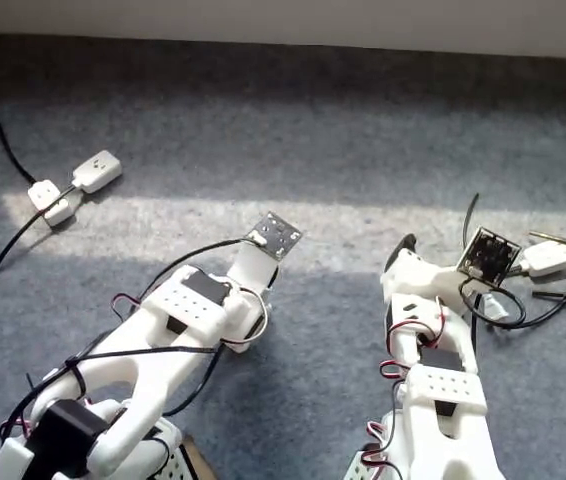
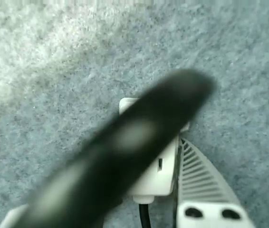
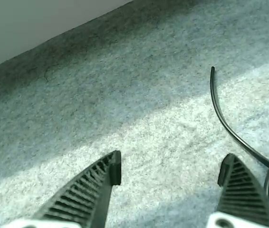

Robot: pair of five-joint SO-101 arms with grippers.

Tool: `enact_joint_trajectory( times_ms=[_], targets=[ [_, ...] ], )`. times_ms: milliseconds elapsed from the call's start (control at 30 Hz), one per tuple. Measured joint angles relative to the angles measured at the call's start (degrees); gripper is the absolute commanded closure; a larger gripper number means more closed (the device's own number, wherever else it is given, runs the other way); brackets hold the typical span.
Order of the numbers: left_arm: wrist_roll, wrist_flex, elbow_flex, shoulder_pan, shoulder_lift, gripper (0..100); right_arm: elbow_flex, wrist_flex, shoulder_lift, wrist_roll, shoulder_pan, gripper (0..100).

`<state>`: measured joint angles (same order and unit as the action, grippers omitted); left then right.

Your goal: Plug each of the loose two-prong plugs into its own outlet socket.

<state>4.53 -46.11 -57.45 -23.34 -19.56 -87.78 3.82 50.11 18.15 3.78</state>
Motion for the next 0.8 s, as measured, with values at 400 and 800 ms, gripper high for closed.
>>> enact_joint_trajectory(
  times_ms=[400,800],
  targets=[
    [2.9,-1.9,27.9,8.3,1.8,99,0.0,0.0,0.0,0.0,0.0,67.4],
    [6.1,-31.5,92.0,10.3,44.6,99,0.0,0.0,0.0,0.0,0.0,67.4]
  ],
)
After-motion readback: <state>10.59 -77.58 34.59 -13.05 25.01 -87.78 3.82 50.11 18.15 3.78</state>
